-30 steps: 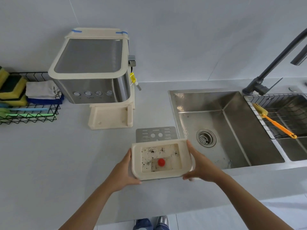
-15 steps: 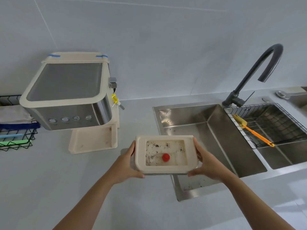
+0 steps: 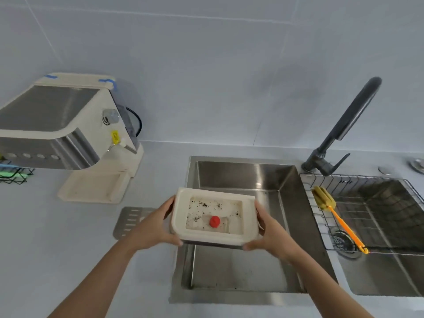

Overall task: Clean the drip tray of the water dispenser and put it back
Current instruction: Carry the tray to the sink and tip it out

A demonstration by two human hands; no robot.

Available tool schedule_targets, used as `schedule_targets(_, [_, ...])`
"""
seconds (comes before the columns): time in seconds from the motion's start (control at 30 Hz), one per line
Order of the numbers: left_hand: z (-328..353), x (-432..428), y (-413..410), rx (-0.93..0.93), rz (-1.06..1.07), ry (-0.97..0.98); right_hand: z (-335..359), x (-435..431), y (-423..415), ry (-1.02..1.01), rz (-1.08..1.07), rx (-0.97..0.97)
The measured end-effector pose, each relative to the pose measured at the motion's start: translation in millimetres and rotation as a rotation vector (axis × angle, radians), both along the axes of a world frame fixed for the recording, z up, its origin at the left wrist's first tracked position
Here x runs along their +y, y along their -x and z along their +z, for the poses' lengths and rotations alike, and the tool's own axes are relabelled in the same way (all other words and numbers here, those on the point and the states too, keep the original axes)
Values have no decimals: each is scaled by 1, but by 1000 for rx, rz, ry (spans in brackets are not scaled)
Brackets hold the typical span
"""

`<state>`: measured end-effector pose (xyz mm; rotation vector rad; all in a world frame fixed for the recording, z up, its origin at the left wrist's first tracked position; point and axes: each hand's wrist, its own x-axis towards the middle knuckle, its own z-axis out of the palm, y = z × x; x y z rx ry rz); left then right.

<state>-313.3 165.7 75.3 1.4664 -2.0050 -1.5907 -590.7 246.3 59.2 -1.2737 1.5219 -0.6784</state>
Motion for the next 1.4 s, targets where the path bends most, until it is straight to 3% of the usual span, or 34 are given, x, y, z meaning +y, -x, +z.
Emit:
schedule_targets(0.33, [15, 13, 30, -76, 25, -25, -20, 5, 29, -4, 51, -232])
schedule_targets(0.73, [45, -33, 45, -127, -101, -62, -40, 6, 19, -56, -70, -541])
schedule_targets(1.13, [81, -110, 98, -435, -436, -190, -47, -1, -4, -248, -230, -1053])
schedule_targets(1.4, [94, -136, 155, -686, -540, -111, -50, 2, -27, -407, -405, -1375])
